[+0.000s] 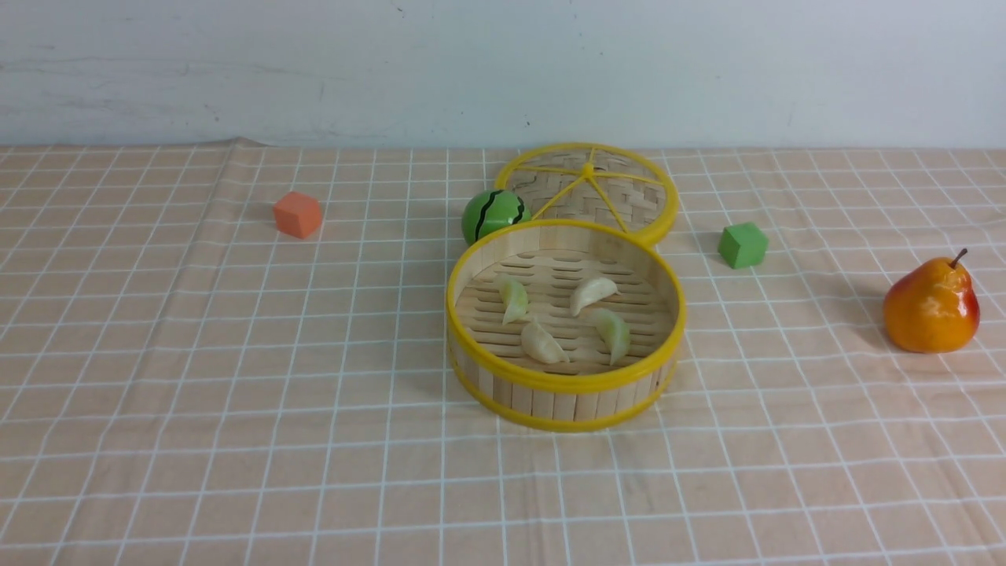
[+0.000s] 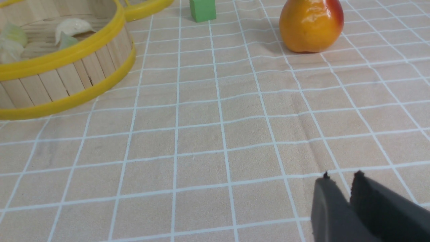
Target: Put the dumplings into the steamer on the table with the brown tablecloth.
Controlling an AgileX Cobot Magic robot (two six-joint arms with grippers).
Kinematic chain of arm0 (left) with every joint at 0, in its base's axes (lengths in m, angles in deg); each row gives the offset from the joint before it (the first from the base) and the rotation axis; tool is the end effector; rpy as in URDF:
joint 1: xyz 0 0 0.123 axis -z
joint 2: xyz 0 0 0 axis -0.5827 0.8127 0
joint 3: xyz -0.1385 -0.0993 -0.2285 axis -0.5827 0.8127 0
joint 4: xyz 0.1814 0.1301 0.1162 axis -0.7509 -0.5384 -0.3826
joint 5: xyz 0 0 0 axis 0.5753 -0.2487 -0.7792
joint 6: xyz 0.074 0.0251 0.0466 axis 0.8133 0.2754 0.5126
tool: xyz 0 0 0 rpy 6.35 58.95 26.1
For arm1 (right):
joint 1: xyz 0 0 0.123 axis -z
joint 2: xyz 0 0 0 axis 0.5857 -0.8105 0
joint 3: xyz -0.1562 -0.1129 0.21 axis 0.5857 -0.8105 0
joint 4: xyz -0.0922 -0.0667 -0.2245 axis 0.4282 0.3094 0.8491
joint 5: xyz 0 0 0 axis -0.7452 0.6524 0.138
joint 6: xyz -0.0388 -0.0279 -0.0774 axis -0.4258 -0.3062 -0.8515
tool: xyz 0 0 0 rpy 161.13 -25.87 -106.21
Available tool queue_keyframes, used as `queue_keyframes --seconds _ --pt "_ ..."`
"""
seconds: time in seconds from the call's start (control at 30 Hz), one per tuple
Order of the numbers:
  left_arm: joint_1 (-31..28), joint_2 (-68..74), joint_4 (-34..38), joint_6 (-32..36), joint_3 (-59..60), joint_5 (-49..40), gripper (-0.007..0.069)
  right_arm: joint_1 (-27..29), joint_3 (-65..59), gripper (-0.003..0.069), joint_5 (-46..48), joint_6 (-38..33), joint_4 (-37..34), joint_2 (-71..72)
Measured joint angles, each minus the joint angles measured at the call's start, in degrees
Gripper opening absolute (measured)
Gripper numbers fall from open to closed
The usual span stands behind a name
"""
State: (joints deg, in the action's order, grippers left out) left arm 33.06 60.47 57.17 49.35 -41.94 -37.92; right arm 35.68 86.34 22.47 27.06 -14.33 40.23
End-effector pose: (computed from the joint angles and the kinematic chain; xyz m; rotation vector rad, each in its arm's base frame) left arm 0.0528 0.0026 0.1717 -0.2329 1.8491 -0.1084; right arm 0.0520 -0.0004 0.1737 0.1296 1.8731 0.0915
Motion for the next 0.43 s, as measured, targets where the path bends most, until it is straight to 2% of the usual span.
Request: queue_keyframes --seconds 0.43 --pt "0.0 0.0 0.0 0.0 0.0 0.0 -0.0011 0.0 0.0 0.0122 0.0 0.0 0.0 0.0"
